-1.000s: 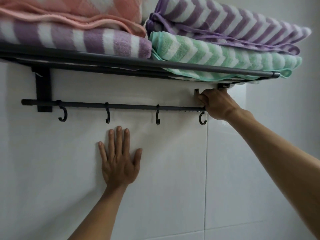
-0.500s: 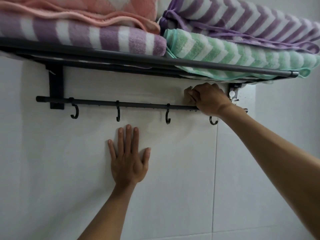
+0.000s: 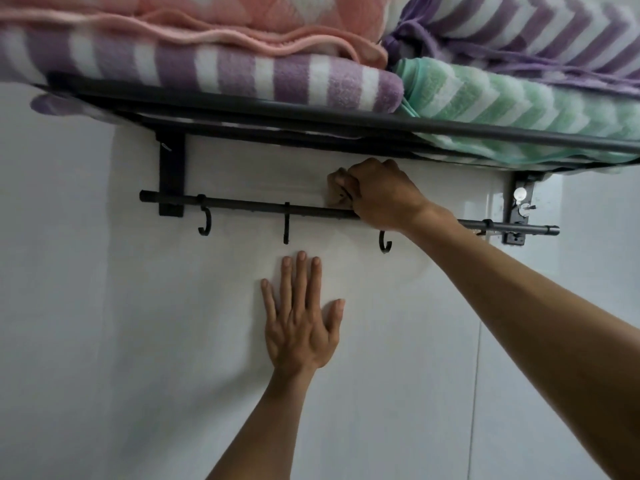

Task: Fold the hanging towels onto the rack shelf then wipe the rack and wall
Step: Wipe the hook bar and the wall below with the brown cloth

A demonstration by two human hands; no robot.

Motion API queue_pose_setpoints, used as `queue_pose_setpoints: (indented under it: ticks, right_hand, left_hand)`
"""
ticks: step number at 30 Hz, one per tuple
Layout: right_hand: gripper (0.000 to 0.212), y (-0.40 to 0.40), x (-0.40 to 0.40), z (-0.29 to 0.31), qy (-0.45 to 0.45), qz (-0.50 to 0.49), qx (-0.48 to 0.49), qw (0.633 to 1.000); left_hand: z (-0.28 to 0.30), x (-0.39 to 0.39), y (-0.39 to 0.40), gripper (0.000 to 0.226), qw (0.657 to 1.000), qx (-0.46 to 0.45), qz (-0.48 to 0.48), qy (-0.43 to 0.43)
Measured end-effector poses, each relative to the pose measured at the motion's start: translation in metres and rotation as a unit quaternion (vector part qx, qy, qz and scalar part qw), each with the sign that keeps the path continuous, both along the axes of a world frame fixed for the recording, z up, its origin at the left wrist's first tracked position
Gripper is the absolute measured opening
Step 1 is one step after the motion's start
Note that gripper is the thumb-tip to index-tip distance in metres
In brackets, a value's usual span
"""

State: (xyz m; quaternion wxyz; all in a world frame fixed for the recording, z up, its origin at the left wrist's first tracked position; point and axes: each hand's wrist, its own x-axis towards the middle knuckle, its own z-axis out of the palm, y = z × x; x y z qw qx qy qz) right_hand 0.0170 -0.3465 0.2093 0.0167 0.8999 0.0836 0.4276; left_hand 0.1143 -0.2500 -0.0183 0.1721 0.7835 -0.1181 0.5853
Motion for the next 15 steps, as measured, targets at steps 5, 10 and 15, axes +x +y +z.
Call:
queue_pose_setpoints:
  ticks: [5, 10, 15]
  right_hand:
    - [0.027, 0.038, 0.005, -0.002, 0.001, 0.028, -0.039, 0.999]
    - [0.027, 0.084, 0.017, 0.001, 0.003, 0.102, -0.057, 0.993]
    - [0.022, 0.133, 0.030, 0.003, 0.002, 0.173, -0.076, 0.982]
  left_hand:
    - [0.000, -0.001, -0.001, 0.076, 1.000, -0.002, -0.006, -0.009]
    - [0.001, -0.001, 0.001, 0.076, 1.000, -0.002, -0.003, -0.006]
    - [0.001, 0.005, 0.007, 0.078, 1.000, -0.010, -0.002, -0.010]
